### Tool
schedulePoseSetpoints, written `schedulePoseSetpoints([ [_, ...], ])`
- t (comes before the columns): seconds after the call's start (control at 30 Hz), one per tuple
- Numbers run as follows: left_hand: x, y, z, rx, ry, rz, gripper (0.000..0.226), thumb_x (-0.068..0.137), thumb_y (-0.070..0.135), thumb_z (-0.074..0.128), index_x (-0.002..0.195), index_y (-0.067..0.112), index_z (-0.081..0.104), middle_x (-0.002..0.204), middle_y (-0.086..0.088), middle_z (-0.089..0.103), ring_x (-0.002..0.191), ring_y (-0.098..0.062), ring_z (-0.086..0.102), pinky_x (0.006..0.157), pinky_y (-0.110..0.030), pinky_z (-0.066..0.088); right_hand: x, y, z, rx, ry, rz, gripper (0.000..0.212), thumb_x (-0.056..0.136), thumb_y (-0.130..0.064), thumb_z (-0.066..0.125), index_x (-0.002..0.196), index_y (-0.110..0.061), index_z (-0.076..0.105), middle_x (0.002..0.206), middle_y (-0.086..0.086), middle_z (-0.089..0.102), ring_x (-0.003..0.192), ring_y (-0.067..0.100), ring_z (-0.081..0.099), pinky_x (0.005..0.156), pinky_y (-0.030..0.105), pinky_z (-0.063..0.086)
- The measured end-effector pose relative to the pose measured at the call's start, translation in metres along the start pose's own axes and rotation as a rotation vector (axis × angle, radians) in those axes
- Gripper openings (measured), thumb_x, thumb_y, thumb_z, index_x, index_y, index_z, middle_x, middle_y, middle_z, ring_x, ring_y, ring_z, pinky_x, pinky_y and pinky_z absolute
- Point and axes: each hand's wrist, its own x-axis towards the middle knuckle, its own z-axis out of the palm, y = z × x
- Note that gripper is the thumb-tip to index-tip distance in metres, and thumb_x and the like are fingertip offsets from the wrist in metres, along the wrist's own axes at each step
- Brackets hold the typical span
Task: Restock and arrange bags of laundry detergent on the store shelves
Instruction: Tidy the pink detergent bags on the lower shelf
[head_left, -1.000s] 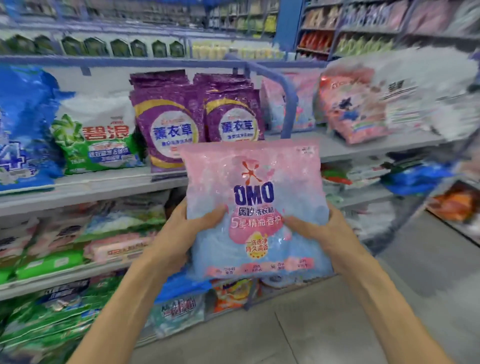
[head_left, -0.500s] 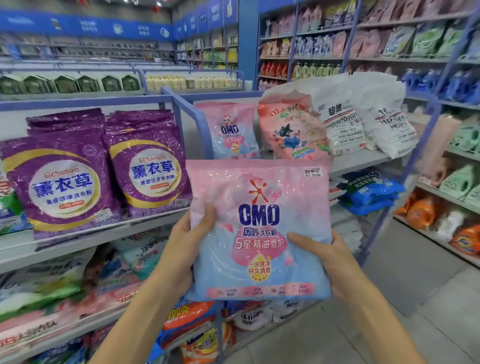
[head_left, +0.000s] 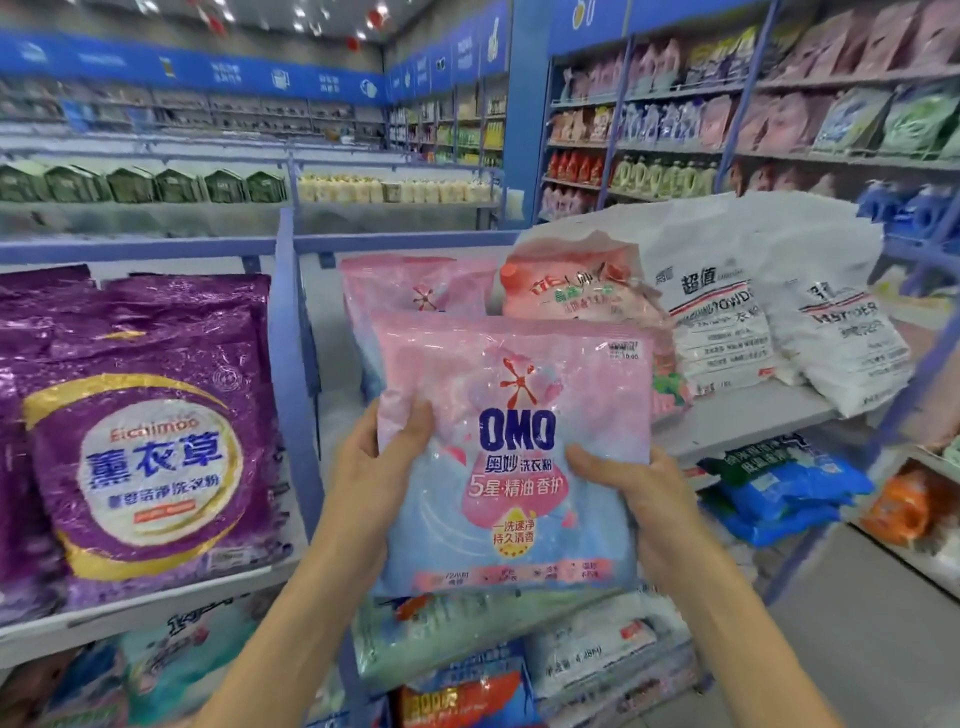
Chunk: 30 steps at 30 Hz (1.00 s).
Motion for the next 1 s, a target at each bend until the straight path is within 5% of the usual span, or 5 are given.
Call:
schedulePoseSetpoints([
  [0.27, 0.09, -0.002, 0.018, 0.152, 0.421, 0.187, 0.021, 0.098, 0.033, 0.065, 0.093, 0.013, 0.066, 0.085, 0.001, 0.069, 0.08, -0.012, 0.061, 0.08, -0.035, 0.048, 0.131, -0.023, 0.026, -0.049, -0.186, -0.054, 0.033, 0.08, -0.016, 0.084, 0.111, -0.008, 0.075, 0.105, 0.012, 0.079, 0.097, 0.033, 0.076, 0.089, 0.049, 0.06],
  [0.57, 0.196, -0.023, 0.003, 0.259, 0.595, 0.145, 0.035, 0.096, 0.038, 0.067, 0.076, 0.012, 0.055, 0.072, -0.001, 0.055, 0.068, -0.017, 0.052, 0.066, -0.031, 0.042, 0.237, -0.014, 0.083, -0.155, -0.198, -0.05, 0.012, 0.094, -0.021, 0.072, 0.084, -0.019, 0.067, 0.079, -0.009, 0.069, 0.077, 0.017, 0.064, 0.053, 0.019, 0.05],
  [0.73, 0.199, -0.038, 0.0, 0.308, 0.625, 0.143, 0.043, 0.093, 0.024, 0.072, 0.13, 0.007, 0.058, 0.115, 0.0, 0.067, 0.103, -0.013, 0.066, 0.081, -0.019, 0.05, 0.247, 0.008, 0.092, -0.244, -0.153, -0.158, 0.009, 0.097, -0.031, 0.068, 0.095, -0.023, 0.063, 0.09, -0.012, 0.066, 0.09, 0.016, 0.063, 0.073, 0.029, 0.047],
  [0.83, 0.176, -0.048, 0.002, 0.386, 0.539, 0.073, 0.058, 0.08, 0.019, 0.085, 0.128, 0.018, 0.053, 0.111, 0.01, 0.067, 0.1, -0.007, 0.067, 0.075, -0.016, 0.052, 0.233, 0.037, 0.075, -0.415, -0.225, -0.214, 0.05, 0.089, -0.028, 0.077, 0.131, -0.02, 0.052, 0.122, -0.01, 0.062, 0.113, 0.013, 0.06, 0.099, 0.034, 0.047],
  [1.0, 0.152, -0.08, -0.008, 0.618, 0.376, 0.0, 0.063, 0.063, 0.004, 0.094, 0.106, 0.032, 0.058, 0.093, 0.023, 0.074, 0.097, -0.004, 0.071, 0.072, -0.013, 0.055, 0.221, 0.073, 0.052, -0.577, -0.245, -0.233, 0.094, 0.059, -0.019, 0.095, 0.134, -0.017, 0.037, 0.125, -0.014, 0.052, 0.121, 0.011, 0.054, 0.098, 0.031, 0.048],
])
